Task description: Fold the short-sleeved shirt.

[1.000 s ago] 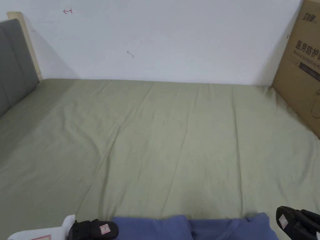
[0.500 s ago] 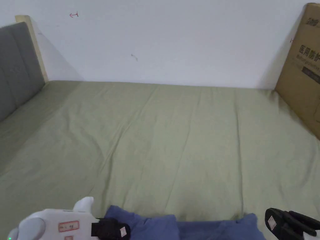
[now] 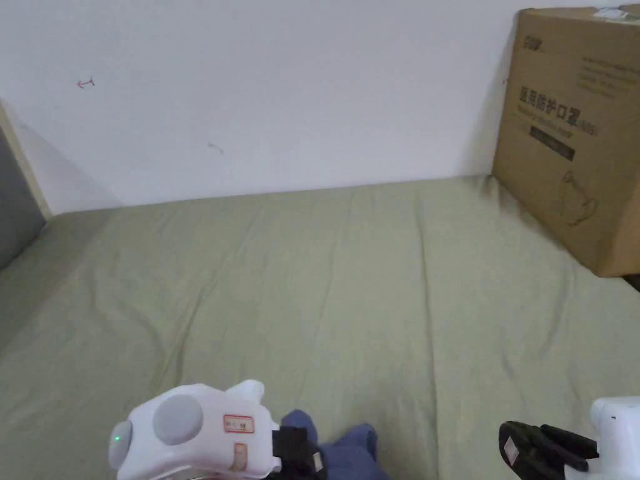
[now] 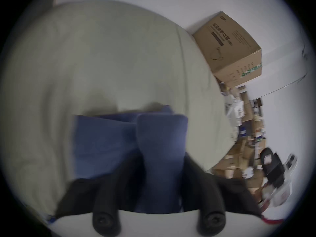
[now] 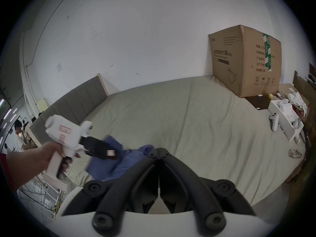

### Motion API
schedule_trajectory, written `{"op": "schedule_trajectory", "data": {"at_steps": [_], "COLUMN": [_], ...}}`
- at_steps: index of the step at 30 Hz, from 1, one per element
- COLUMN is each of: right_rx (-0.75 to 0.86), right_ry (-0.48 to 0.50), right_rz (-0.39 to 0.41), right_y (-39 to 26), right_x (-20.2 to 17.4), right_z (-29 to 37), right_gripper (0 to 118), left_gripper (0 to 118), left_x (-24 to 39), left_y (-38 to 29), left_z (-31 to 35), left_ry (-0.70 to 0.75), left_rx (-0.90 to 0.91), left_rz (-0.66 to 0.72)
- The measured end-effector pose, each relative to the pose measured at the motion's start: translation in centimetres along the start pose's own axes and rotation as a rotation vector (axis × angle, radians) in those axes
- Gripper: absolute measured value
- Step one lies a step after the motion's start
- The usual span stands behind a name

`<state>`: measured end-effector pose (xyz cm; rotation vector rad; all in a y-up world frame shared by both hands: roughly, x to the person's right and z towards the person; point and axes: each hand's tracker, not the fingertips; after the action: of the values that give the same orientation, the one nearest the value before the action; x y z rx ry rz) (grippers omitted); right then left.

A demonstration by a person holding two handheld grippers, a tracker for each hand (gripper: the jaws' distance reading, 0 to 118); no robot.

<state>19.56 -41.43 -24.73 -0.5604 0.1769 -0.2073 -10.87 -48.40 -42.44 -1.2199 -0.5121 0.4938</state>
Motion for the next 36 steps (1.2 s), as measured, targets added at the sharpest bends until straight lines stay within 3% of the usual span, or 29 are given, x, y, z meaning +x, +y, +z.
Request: {"op": "schedule_trajectory", "data": {"at_steps": [1,2,4,6,8,10,11,12,13,15,17,23,28,31,36], "right_rx": [0.004,0.004,0.000,0.007,0.009,0.006,0.004,0.001,-0.001,-0.011,-0.018,-0.024,-0.029,-0.011,0.100], "right_ry": [-0.011,-0.020,-0.033,-0.047,-0.055,-0.064,-0.066,-0.066,-0.066,-0.066,-0.066,-0.067,-0.062,-0.006,0.038], "right_rz": [-0.005,-0.010,-0.020,-0.030,-0.037,-0.048,-0.054,-0.060,-0.063,-0.067,-0.069,-0.065,-0.058,-0.085,0.039], "right_y": [0.0,0.0,0.0,-0.2,-0.2,-0.3,-0.4,-0.5,-0.6,-0.8,-0.9,-1.2,-1.1,-0.7,2.3], "right_x": [0.4,0.9,1.8,2.6,3.2,3.7,4.0,4.2,4.3,4.3,4.3,4.0,3.7,3.2,0.5], "right_z": [0.3,0.6,1.0,1.4,1.6,1.5,1.5,1.4,1.3,1.1,1.0,1.3,1.3,1.6,3.2], "right_gripper": [0,0,0,0,0,0,0,0,0,0,0,0,0,0,0], "left_gripper": [115,117,108,108,101,96,81,46,0,0,0,0,0,0,0], "left_x": [0.5,1.1,1.8,2.1,2.2,2.4,3.0,3.8,4.4,4.8,4.4,4.3,4.7,5.5,6.8], "left_y": [0.3,0.7,1.1,0.8,0.3,-0.8,-1.6,-2.6,-3.5,-4.8,-5.5,-7.3,-6.2,-6.8,-9.7], "left_z": [-1.6,-3.2,-3.4,-1.8,0.8,3.1,3.9,4.0,3.5,2.4,0.4,-8.8,-9.7,-4.4,8.7], "left_ry": [-0.054,-0.097,-0.130,-0.089,-0.046,0.038,0.112,0.226,0.318,0.337,0.205,0.365,0.088,-0.052,0.091], "left_rx": [-0.023,-0.051,0.005,0.040,0.118,0.198,0.238,0.261,0.262,0.238,0.137,-0.024,0.057,0.338,0.851], "left_rz": [0.031,0.064,0.088,0.080,0.006,-0.157,-0.287,-0.413,-0.498,-0.596,-0.570,-0.589,-0.443,-0.372,-0.580]}}
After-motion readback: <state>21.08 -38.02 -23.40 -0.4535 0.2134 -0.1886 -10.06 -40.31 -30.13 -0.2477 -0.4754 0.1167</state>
